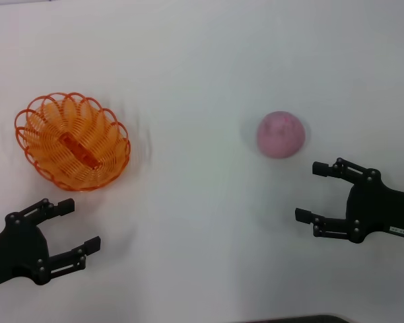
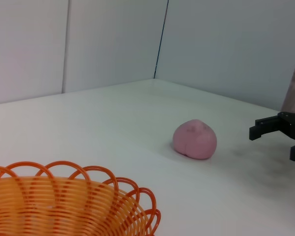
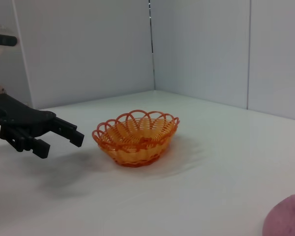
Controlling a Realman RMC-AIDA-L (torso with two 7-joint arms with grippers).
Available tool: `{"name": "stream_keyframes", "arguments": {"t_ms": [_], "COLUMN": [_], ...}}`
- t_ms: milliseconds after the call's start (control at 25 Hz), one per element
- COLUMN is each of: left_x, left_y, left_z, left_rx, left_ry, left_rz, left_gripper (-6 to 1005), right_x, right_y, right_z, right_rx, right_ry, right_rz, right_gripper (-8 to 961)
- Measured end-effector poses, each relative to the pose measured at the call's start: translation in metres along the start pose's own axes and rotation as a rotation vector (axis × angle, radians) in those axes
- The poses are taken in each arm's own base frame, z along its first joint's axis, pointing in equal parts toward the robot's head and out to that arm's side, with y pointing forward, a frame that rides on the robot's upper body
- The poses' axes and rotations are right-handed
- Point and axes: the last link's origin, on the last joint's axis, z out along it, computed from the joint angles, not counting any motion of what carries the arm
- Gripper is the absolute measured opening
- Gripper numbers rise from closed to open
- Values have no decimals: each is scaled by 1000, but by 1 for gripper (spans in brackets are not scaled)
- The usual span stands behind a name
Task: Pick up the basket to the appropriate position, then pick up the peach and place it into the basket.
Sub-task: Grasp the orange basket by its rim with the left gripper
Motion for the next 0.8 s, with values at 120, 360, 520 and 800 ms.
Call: {"name": "stream_keyframes", "arguments": {"t_ms": [120,360,520,800], "left_x": [0,0,1,8], "left_y": [0,0,1,-10], "left_z": [0,0,-2,-8], "left_rx": [0,-1,7,27], "left_ry": [0,3,19,1], "left_rz": [0,-1,-14,-186], "left_gripper": [843,843,842,842], "right_x": [0,0,0,-1], "right_y": [0,0,0,-1], "right_z": [0,1,1,1], "right_rx": [0,0,0,3], "right_ry": [0,0,-1,-2], "right_rz": [-1,0,0,11], "right_gripper": [928,928,928,929]}}
